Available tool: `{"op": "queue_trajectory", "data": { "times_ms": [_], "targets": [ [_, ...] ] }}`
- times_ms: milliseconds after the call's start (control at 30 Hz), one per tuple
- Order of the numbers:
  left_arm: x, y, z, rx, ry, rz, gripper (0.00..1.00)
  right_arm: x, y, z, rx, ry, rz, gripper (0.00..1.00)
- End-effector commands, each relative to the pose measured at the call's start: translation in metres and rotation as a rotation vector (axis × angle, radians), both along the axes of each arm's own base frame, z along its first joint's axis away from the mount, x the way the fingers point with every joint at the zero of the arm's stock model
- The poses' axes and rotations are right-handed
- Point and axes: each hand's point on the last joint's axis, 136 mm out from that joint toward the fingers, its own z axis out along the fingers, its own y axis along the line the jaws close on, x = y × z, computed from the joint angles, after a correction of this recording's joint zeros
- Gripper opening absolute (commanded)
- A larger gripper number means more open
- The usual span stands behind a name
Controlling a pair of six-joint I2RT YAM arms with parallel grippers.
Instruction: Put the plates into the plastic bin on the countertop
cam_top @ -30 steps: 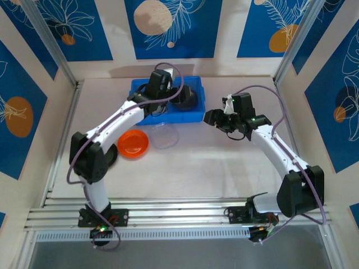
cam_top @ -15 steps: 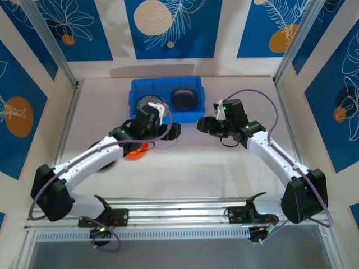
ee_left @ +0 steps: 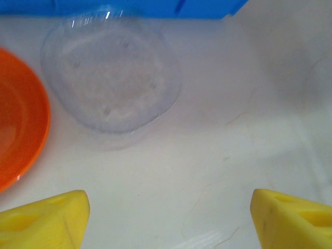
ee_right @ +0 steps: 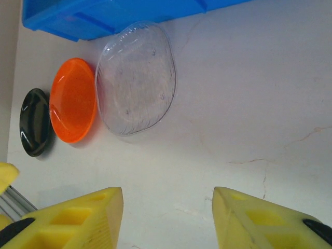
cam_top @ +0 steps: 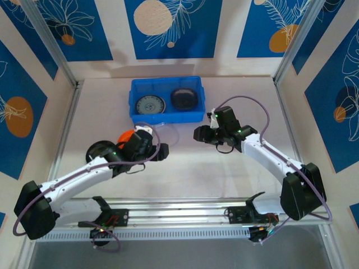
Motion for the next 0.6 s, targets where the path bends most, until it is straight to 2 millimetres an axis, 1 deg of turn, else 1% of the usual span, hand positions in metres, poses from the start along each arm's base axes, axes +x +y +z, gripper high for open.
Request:
{"op": "queue_trajectory", "data": {
  "times_ms": [0,133,233,400,567],
  "targets": [
    [-0.006,0.007,-0.017,-0.006,0.034,0.057,0.8,0.002,0.003,-0.007,-0.02,-0.01,0.024,0.48],
    [-0.011,0.022,-0.035,0.035,0.064,0.107,0.79,0.004,0.009,-0.017,-0.02,0.007,0.041,0.45],
    [-0.014,0.023,-0.044,0.031,0.078,0.109,0.79,0.01,0.016,-0.021,-0.018,0.008,0.05,0.45],
    [-0.018,0.02,-0.06,0.008,0.116,0.107,0.79,0.025,0.029,-0.03,-0.029,0.019,0.068,0.44],
    [-0.02,0.016,-0.066,-0.02,0.134,0.102,0.79,0.037,0.048,-0.043,-0.031,0.04,0.103,0.45]
  ]
}}
